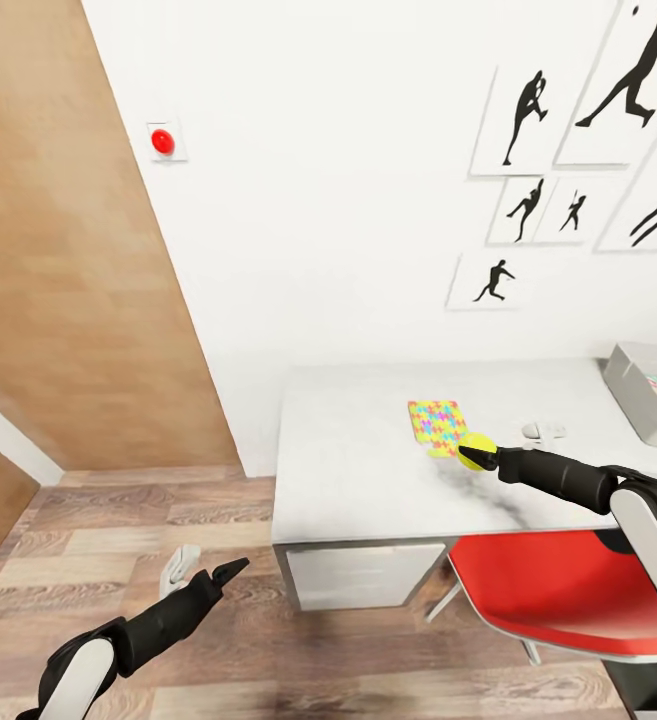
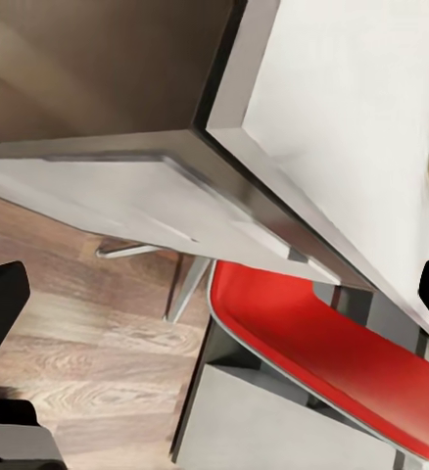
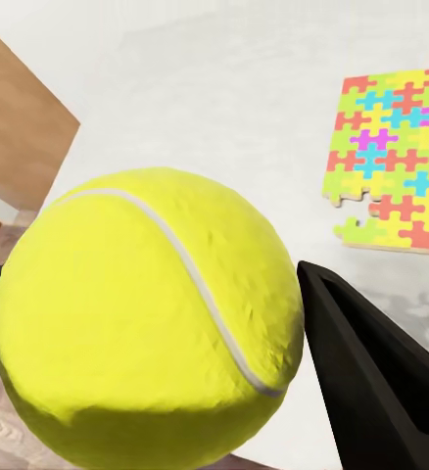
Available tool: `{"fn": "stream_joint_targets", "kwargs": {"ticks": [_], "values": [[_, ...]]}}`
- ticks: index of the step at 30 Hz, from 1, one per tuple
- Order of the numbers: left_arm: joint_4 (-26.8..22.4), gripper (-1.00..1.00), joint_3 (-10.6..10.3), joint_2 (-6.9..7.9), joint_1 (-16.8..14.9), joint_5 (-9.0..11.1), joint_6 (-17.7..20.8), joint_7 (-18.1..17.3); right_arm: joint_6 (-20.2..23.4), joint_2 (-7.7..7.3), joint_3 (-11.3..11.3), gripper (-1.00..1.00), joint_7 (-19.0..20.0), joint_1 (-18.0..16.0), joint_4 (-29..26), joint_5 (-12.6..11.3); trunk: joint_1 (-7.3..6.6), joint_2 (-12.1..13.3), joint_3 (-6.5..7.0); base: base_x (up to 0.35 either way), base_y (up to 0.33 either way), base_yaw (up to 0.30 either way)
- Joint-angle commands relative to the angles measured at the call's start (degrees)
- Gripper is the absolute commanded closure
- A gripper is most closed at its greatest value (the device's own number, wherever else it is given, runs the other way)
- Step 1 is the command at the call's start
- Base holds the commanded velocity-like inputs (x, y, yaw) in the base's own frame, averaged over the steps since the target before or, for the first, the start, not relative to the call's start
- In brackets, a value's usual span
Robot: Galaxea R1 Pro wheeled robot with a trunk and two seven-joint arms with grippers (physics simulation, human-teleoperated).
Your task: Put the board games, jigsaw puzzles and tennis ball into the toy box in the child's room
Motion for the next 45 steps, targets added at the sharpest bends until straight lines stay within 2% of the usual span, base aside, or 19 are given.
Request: {"fn": "stream_joint_targets", "kwargs": {"ticks": [1, 45], "values": [[0.0, -1.0, 0.1, -0.01, 0.0, -0.1, 0.3, -0.2, 0.3, 0.0, -0.1, 1.0, 0.3, -0.1, 0.0, 0.1, 0.03, -0.1, 0.0, 0.0, 0.0, 0.0], [1.0, -1.0, 0.0, -0.01, -0.1, -0.1, 0.3, -0.3, 0.3, -0.01, -0.1, 1.0, 0.3, -0.1, 0.0, 0.1, 0.03, -0.1, 4.15, 0.0, 0.0, 0.0]]}}
